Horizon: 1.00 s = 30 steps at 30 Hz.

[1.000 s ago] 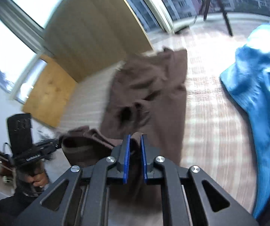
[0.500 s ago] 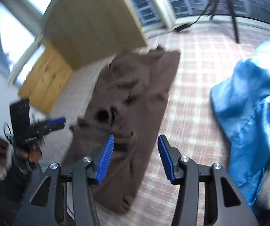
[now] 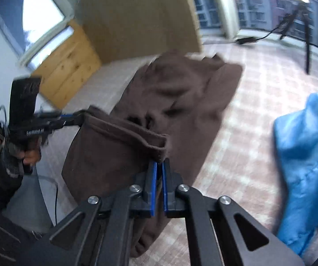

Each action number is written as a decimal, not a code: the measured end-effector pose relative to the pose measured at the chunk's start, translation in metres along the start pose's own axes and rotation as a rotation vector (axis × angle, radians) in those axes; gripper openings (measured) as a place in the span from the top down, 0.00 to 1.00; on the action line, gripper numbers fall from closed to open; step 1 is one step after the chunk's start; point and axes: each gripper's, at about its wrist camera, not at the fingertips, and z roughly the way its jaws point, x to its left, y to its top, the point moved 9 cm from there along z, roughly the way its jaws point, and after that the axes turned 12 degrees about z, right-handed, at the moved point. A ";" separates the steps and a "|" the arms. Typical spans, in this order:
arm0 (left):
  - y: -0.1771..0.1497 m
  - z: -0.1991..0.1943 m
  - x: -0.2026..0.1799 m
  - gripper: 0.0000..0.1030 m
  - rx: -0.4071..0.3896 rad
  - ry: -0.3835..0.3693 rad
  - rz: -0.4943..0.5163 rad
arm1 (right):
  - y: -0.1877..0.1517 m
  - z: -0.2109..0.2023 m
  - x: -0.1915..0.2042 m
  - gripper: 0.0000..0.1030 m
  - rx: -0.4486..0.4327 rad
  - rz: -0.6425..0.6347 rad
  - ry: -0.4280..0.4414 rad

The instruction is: Fold clothes

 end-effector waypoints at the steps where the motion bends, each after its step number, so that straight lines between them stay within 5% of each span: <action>1: 0.000 0.016 0.005 0.90 0.034 0.012 0.002 | 0.005 0.008 -0.008 0.96 0.008 0.015 -0.023; 4: -0.013 0.058 0.010 0.88 0.157 0.019 0.005 | 0.004 0.037 -0.020 0.94 0.083 -0.008 -0.123; 6: -0.013 0.054 0.011 0.84 0.152 0.029 0.006 | 0.001 0.039 -0.022 0.88 0.103 -0.030 -0.159; 9: -0.016 0.015 0.015 0.71 0.099 0.033 -0.017 | -0.002 0.000 -0.021 0.68 0.048 -0.004 -0.114; 13: -0.046 -0.037 0.006 0.67 0.084 -0.008 -0.064 | -0.044 -0.034 -0.014 0.66 0.107 0.041 0.008; 18: -0.096 -0.037 -0.032 0.60 0.156 -0.136 -0.112 | -0.095 -0.023 0.003 0.64 0.190 -0.007 0.010; 20: -0.103 -0.025 -0.040 0.69 0.173 -0.152 -0.113 | -0.101 -0.011 0.006 0.64 0.199 -0.016 -0.002; 21: -0.103 -0.022 -0.042 0.88 0.174 -0.160 -0.109 | -0.103 -0.007 0.007 0.64 0.196 -0.018 0.000; 22: -0.102 -0.020 -0.044 0.91 0.171 -0.167 -0.099 | -0.103 -0.004 0.008 0.64 0.191 -0.020 0.005; 25: -0.098 -0.016 -0.049 0.94 0.160 -0.189 -0.071 | -0.103 -0.003 0.014 0.83 0.178 -0.026 0.002; 30: -0.088 -0.041 -0.049 0.95 0.137 -0.168 0.024 | -0.098 -0.029 0.030 0.87 0.141 -0.071 -0.005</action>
